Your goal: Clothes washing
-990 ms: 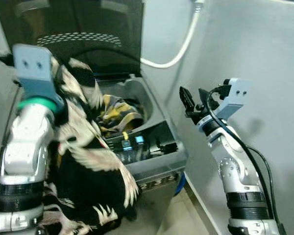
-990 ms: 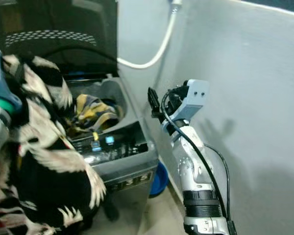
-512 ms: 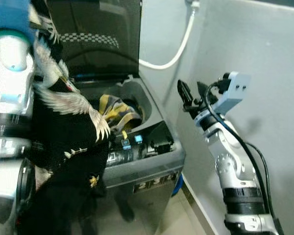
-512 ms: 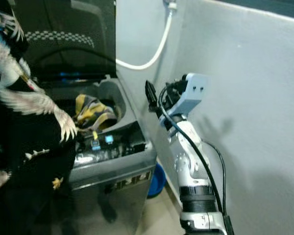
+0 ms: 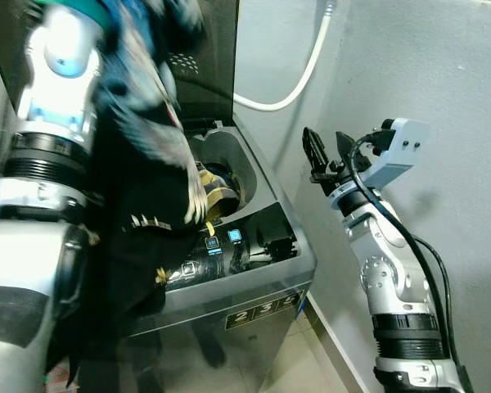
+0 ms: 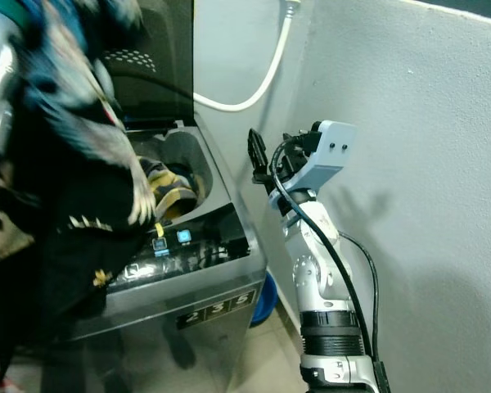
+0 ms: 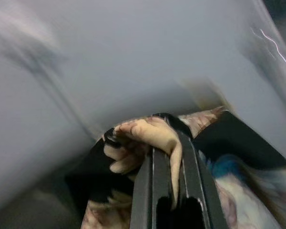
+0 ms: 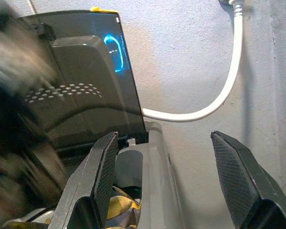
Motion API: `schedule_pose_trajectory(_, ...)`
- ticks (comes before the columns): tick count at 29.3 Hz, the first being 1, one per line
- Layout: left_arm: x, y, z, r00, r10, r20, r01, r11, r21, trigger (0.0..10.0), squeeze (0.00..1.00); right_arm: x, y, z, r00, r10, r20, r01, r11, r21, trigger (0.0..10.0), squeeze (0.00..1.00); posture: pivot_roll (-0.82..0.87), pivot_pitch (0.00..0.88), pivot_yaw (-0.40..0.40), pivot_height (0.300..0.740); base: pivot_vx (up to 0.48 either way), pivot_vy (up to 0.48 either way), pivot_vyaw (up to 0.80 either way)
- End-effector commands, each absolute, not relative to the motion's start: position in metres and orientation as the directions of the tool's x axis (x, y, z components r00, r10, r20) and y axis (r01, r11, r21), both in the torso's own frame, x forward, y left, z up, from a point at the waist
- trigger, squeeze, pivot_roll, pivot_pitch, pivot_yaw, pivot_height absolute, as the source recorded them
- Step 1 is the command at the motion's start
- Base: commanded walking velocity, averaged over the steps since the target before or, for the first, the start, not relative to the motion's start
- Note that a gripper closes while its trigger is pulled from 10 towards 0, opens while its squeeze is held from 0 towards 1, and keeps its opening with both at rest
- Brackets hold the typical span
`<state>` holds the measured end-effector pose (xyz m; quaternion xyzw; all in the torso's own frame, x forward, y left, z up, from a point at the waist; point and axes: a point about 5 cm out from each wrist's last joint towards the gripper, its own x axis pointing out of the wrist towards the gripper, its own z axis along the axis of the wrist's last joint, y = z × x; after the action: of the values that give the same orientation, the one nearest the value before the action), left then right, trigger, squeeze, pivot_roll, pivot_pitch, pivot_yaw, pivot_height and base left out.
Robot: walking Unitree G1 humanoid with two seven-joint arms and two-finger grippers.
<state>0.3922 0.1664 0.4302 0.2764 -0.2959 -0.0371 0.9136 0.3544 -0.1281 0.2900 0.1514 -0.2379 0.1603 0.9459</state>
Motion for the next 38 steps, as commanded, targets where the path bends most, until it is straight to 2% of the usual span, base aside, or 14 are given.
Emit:
schedule_pose_trajectory(1,0.409,0.163,0.379,0.927,-0.287,0.242,0.080,0.781,0.619,10.0,0.00,0.353,-0.131,0.286,0.838,0.235,0.493,-0.372,0.906,0.201,10.0,0.00,0.03,0.041,-0.008,0.740,0.000,0.000,0.00)
schedule_pose_trajectory(2,0.414,0.163,0.345,0.947,-0.312,0.080,0.199,0.762,0.616,10.0,0.00,0.353,-0.129,0.284,0.841,0.254,0.478,-0.381,0.905,0.190,10.0,0.00,0.03,0.042,-0.009,0.740,0.000,0.000,0.00)
schedule_pose_trajectory(5,0.415,0.161,0.308,0.930,-0.360,-0.081,0.335,0.733,0.592,10.0,0.00,0.353,-0.125,0.280,0.842,0.284,0.459,-0.400,0.899,0.177,10.0,0.00,0.03,0.043,-0.010,0.740,0.000,0.000,0.00)
schedule_pose_trajectory(17,0.403,0.171,0.266,0.851,-0.433,-0.298,0.520,0.609,0.598,10.0,0.00,0.350,-0.108,0.270,0.811,0.441,0.384,-0.522,0.842,0.135,10.0,0.00,0.04,0.046,-0.008,0.740,0.000,0.000,0.00)
schedule_pose_trajectory(18,0.397,0.175,0.263,0.818,-0.453,-0.354,0.573,0.590,0.568,10.0,0.00,0.346,-0.101,0.261,0.773,0.557,0.304,-0.617,0.772,0.155,10.0,0.00,0.03,0.048,-0.004,0.740,0.000,0.000,0.00)
schedule_pose_trajectory(19,0.397,0.175,0.263,0.818,-0.453,-0.354,0.573,0.590,0.568,10.0,0.00,0.346,-0.101,0.261,0.773,0.557,0.304,-0.617,0.772,0.155,10.0,0.00,0.03,0.048,-0.004,0.740,0.000,0.000,0.00)
schedule_pose_trajectory(21,0.391,0.190,0.267,0.806,-0.442,-0.394,0.592,0.581,0.559,10.0,0.00,0.329,-0.096,0.251,0.613,0.765,0.199,-0.790,0.600,0.128,10.0,0.00,0.04,0.051,-0.002,0.740,0.000,0.000,0.00)
schedule_pose_trajectory(22,0.391,0.190,0.267,0.806,-0.442,-0.394,0.592,0.581,0.559,10.0,0.00,0.329,-0.096,0.251,0.613,0.765,0.199,-0.790,0.600,0.128,10.0,0.00,0.04,0.051,-0.002,0.740,0.000,0.000,0.00)
schedule_pose_trajectory(24,0.388,0.203,0.277,0.813,-0.458,-0.358,0.580,0.597,0.554,10.0,0.00,0.310,-0.099,0.256,0.448,0.872,0.197,-0.894,0.438,0.096,10.0,0.00,0.04,0.055,-0.004,0.740,0.000,0.000,0.00)
schedule_pose_trajectory(26,0.385,0.205,0.281,0.795,-0.498,-0.345,0.602,0.587,0.541,10.0,0.00,0.303,-0.100,0.259,0.392,0.897,0.205,-0.920,0.383,0.084,10.0,0.00,0.04,0.055,-0.005,0.740,0.000,0.000,0.00)
schedule_pose_trajectory(27,0.381,0.207,0.284,0.776,-0.529,-0.343,0.625,0.571,0.532,10.0,0.35,0.298,-0.100,0.261,0.356,0.911,0.208,-0.934,0.348,0.076,10.0,0.00,0.04,0.054,-0.005,0.740,0.000,0.000,0.00)
schedule_pose_trajectory(28,0.381,0.207,0.284,0.776,-0.529,-0.343,0.625,0.571,0.532,10.0,0.35,0.298,-0.100,0.261,0.356,0.911,0.208,-0.934,0.348,0.076,10.0,0.00,0.04,0.054,-0.005,0.740,0.000,0.000,0.00)
schedule_pose_trajectory(29,0.378,0.208,0.287,0.762,-0.549,-0.344,0.640,0.553,0.534,10.0,1.00,0.296,-0.099,0.261,0.340,0.917,0.210,-0.941,0.332,0.072,10.0,0.00,0.04,0.054,-0.005,0.740,0.000,0.000,0.00)
schedule_pose_trajectory(38,0.371,0.208,0.296,0.732,-0.580,-0.357,0.673,0.536,0.510,10.0,1.00,0.291,-0.089,0.255,0.302,0.936,0.178,-0.953,0.291,0.088,10.0,0.00,0.04,0.049,-0.005,0.740,0.000,0.000,0.00)
